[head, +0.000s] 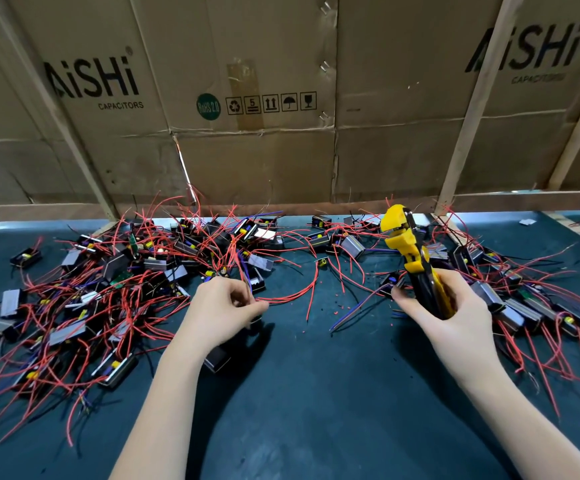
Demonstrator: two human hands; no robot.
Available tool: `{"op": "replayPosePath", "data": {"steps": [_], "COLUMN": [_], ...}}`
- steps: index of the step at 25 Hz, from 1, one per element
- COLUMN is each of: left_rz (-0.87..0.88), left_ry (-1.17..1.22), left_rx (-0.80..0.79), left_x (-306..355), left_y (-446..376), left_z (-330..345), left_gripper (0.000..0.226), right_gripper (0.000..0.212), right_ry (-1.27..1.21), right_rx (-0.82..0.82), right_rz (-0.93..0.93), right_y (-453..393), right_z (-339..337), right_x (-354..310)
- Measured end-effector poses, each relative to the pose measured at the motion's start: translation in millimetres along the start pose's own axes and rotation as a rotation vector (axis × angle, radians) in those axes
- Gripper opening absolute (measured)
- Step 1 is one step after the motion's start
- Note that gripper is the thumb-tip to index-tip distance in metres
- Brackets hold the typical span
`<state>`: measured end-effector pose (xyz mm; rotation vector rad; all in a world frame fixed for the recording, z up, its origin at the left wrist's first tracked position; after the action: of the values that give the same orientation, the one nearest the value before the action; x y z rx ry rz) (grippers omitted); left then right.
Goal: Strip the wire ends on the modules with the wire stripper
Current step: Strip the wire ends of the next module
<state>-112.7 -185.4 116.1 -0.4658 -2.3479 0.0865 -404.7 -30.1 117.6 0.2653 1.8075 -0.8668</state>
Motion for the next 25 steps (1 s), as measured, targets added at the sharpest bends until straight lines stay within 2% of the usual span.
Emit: {"op": "replayPosePath", "data": {"steps": [2, 5, 9, 17, 20, 25], "left_rz": [-0.044, -0.09, -0.127, -0.127, -0.139, -0.127], "left_ry": [0.022, 0.052, 0.181, 0.375, 0.538, 0.681], "left_rx": [0.074, 0.122, 0.056, -0.026, -0.054, -0.102], "left_x": [-5.4, -12.5, -20.8, -15.3, -14.6, -6.1], "left_y": [-1.8, -3.3, -5.3, -5.2, -5.2, -5.4], "left_z": [-3.9, -3.9, 5.7, 17.2, 18.6, 23.1], "left_gripper": [0.045, 0.042, 0.028, 0.043, 0.037, 0.022], "right_gripper": [0.03, 0.03, 0.031, 0.031, 0.032, 0.032], "right_ry": [0.008, 0.028, 0.049, 0.052, 0.057, 0.064], "right_rx": [-0.006, -0.017, -0.025, -0.025, -0.023, -0.025], "right_rz": [-0.013, -0.041, -0.055, -0.058, -0.054, -0.046], "right_y": [0.4, 1.2, 2.0, 0.8, 0.3, -0.3], "right_z": [1.0, 3.1, 3.2, 2.2, 1.4, 1.5], "right_x": [-1.5, -5.7, -7.6, -7.7, -5.8, -3.6]}}
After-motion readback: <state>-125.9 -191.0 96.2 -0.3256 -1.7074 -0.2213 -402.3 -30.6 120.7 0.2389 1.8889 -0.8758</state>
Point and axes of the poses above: each hand's wrist, its own y-axis away from the middle knuckle, its own z-axis out of the palm, x = y × z, the point moved 10 cm from there along -y, towards the middle knuckle, and after that the axes turned 2 degrees about y, right-handed, at the moved point
